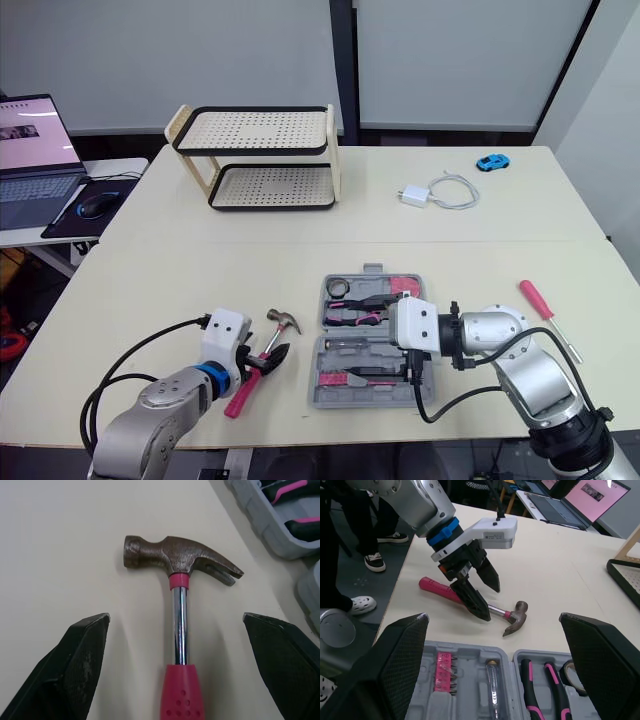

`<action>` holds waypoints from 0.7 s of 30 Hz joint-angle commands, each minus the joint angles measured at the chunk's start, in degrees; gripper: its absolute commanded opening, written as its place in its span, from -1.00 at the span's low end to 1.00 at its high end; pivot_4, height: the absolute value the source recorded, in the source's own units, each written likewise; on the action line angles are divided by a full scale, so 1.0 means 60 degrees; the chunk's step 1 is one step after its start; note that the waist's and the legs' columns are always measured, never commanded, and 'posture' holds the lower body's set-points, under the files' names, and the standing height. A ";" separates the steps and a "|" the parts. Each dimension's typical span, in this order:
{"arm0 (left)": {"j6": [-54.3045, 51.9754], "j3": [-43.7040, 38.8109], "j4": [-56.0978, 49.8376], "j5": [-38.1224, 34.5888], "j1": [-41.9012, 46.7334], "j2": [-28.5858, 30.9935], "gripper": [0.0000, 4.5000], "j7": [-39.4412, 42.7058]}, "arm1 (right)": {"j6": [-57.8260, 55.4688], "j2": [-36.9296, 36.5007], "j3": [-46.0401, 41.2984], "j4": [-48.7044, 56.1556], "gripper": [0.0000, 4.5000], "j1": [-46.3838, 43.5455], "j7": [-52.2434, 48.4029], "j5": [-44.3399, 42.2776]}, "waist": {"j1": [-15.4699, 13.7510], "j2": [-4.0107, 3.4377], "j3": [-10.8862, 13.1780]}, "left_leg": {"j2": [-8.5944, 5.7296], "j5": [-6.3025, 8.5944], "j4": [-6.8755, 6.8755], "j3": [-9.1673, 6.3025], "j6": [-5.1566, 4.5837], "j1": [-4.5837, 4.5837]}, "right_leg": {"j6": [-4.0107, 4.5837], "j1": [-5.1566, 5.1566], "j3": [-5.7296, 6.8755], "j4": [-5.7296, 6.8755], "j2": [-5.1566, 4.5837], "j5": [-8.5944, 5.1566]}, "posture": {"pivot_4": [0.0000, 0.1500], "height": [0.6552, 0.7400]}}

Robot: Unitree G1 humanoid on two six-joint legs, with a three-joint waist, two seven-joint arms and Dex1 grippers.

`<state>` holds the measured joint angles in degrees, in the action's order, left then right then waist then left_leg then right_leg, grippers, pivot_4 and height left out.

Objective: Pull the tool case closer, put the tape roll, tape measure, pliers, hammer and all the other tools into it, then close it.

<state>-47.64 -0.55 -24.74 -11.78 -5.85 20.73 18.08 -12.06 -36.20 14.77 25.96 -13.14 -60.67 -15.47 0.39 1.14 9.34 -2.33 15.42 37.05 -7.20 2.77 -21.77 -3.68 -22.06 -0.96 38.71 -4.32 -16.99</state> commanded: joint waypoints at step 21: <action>0.0993 0.0255 0.1089 0.0366 0.0476 -0.0096 -0.97 0.0091 | -0.0209 -0.0095 -0.0170 0.0503 1.00 -0.0092 0.0172 -0.0270 | -0.0017 -0.0003 -0.0002 | -0.0001 0.0000 0.0000 -0.0002 0.0000 0.0001 | 0.0000 0.0001 0.0002 0.0000 -0.0002 0.0000 | 1.00 1.00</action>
<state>-41.97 1.38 -17.87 -9.07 -3.32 19.99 18.22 -14.05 -36.50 14.72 27.92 -12.90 -59.77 -16.62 0.29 1.12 9.33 -2.33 15.42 37.05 -7.22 2.77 -21.76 -3.68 -22.05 -0.95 38.71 -4.33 -17.00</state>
